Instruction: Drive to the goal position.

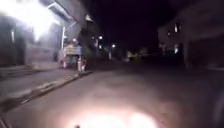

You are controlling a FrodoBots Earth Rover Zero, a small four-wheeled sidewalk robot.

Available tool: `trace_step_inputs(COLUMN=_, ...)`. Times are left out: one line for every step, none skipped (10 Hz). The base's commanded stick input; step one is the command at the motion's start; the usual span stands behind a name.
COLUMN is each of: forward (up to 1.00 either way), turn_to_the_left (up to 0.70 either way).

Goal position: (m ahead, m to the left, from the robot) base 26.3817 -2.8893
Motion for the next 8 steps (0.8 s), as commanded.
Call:
trace_step_inputs(forward=1.0, turn_to_the_left=0.0)
trace_step_inputs(forward=1.0, turn_to_the_left=0.0)
trace_step_inputs(forward=1.0, turn_to_the_left=0.0)
trace_step_inputs(forward=1.0, turn_to_the_left=0.0)
trace_step_inputs(forward=1.0, turn_to_the_left=0.0)
trace_step_inputs(forward=1.0, turn_to_the_left=0.0)
trace_step_inputs(forward=1.0, turn_to_the_left=0.0)
trace_step_inputs(forward=1.0, turn_to_the_left=0.0)
